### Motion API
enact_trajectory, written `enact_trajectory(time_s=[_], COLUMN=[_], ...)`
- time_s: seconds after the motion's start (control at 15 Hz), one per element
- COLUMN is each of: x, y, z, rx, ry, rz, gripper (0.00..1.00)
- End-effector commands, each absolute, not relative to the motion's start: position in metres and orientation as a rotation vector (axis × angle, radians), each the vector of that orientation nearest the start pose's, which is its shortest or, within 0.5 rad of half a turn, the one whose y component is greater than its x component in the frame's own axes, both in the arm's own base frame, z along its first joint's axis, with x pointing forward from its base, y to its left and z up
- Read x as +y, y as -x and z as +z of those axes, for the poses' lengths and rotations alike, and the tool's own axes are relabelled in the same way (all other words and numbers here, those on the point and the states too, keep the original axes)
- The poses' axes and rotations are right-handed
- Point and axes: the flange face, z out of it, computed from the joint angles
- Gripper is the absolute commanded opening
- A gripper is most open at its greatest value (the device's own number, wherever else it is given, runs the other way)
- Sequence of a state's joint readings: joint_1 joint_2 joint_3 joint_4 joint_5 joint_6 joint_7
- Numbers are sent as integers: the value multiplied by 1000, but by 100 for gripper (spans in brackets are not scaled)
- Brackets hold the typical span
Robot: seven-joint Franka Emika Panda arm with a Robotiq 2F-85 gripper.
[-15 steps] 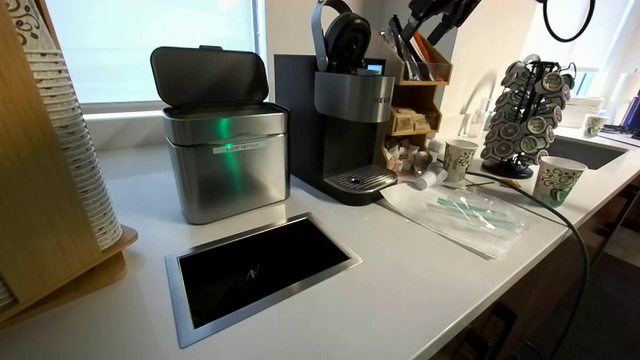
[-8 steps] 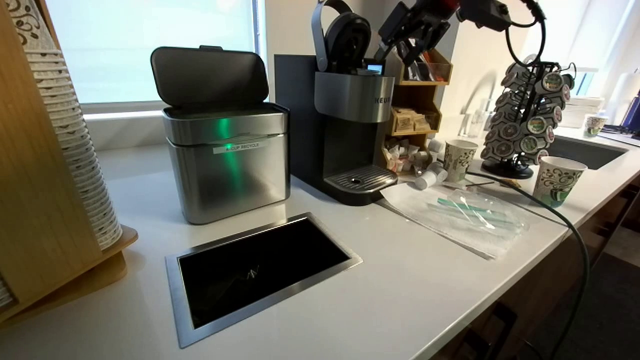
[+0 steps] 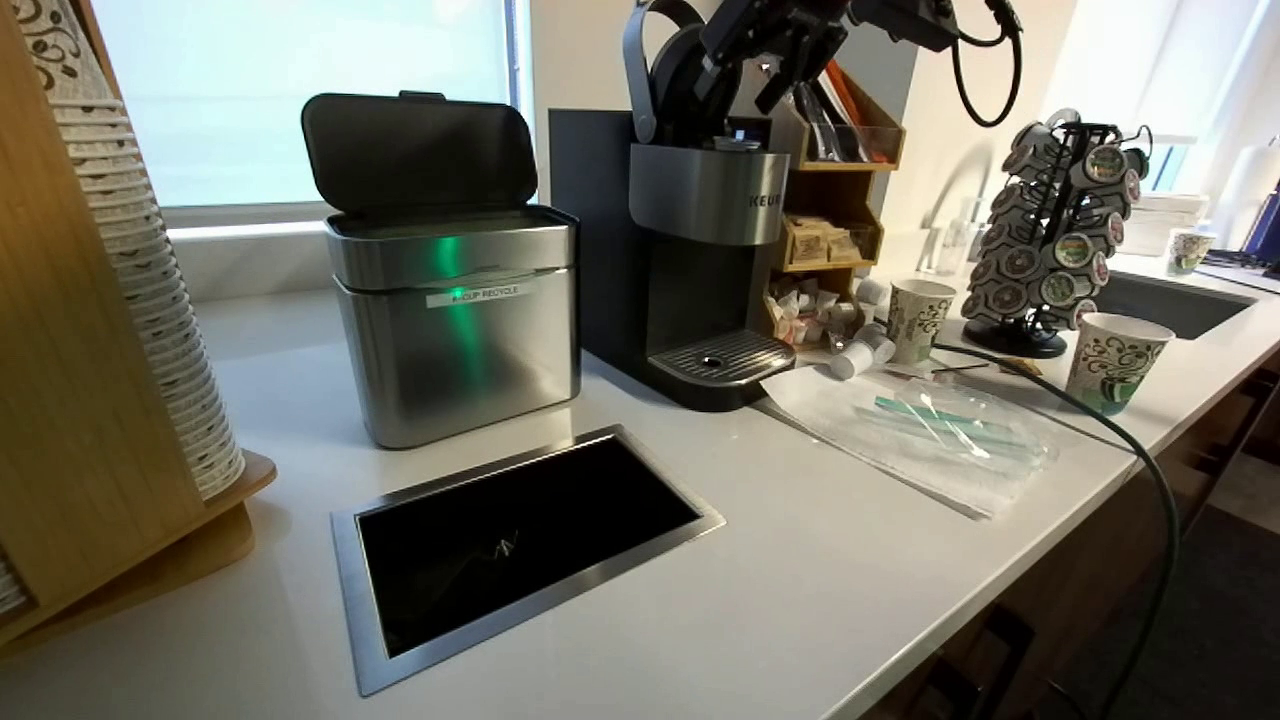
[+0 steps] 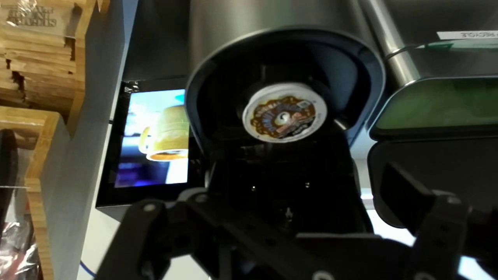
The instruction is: Remove the coffee capsule from the coffee machine and put it on the top part of the shelf on the right
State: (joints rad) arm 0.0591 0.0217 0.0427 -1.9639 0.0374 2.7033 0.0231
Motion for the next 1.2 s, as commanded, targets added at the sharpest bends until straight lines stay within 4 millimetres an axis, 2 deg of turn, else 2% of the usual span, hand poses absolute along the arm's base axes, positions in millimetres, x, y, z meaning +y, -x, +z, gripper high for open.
enact_trajectory(time_s=[0.0,0.2,0.73,0.8,0.93,1.0,1.13], x=[65,59,61,60,60,61,61], y=[-600,-603,-604,-604,-606,-607,-610], z=[550,548,530,529,527,526,524], rx=[-15,42,93,98,93,84,74], ry=[2911,2937,2960,2963,2956,2950,2949], rz=[-1067,-1080,-917,-917,-931,-936,-941], gripper=[100,100,100,93,85,87,84])
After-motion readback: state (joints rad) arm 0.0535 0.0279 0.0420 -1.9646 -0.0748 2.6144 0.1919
